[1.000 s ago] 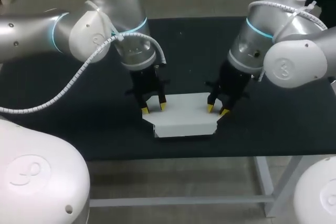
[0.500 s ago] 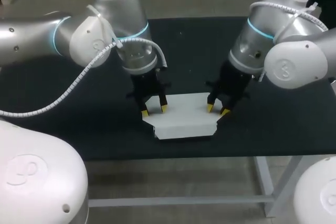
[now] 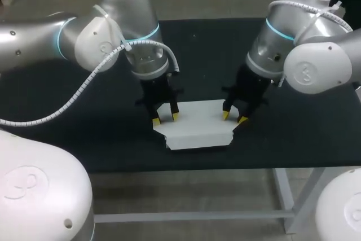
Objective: Assemble the packaging by folding the flat box into shape, placing the metal phone stand inside, and closing the box properly
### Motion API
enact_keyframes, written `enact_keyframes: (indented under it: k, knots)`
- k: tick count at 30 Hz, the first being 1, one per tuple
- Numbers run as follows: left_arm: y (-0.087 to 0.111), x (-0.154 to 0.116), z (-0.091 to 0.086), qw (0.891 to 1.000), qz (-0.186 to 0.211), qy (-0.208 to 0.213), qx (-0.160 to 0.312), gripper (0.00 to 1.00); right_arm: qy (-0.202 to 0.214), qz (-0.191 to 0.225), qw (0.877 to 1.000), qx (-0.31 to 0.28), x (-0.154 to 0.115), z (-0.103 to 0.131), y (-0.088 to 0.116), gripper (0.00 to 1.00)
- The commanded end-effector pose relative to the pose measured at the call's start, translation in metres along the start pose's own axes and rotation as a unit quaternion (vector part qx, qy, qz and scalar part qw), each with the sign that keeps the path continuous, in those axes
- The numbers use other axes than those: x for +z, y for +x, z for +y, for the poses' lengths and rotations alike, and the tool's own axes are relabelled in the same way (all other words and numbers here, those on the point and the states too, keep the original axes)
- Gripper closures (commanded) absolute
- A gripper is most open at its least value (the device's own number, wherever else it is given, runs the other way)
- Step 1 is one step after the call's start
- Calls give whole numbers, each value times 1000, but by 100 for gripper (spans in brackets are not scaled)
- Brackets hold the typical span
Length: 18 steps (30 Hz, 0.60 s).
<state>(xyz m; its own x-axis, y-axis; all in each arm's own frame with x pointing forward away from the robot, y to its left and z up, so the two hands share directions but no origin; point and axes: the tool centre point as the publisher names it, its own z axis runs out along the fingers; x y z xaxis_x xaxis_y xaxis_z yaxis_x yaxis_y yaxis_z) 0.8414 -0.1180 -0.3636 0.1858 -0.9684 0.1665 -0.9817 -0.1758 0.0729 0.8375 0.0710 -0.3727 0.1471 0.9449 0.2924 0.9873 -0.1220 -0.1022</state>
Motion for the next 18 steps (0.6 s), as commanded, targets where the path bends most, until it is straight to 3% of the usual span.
enact_keyframes:
  k: [1, 4, 8, 11, 18]
  knots:
    - [1, 1, 0, 1000, -3, 1, 0, 54, 3, 0, 1000, -1, -1, 1, 0, 54]
    - [1, 1, 0, 1000, -3, 1, 0, 55, 3, 0, 1000, -1, -1, 1, 0, 57]
    - [1, 1, 0, 1000, -3, 1, 0, 45, 3, 0, 1000, -1, -1, 1, 0, 59]
    - [1, 1, 0, 1000, -3, 1, 0, 53, 3, 0, 1000, -1, -1, 1, 0, 60]
    - [1, 1, 0, 1000, -3, 1, 0, 58, 3, 0, 1000, -1, -1, 1, 0, 58]
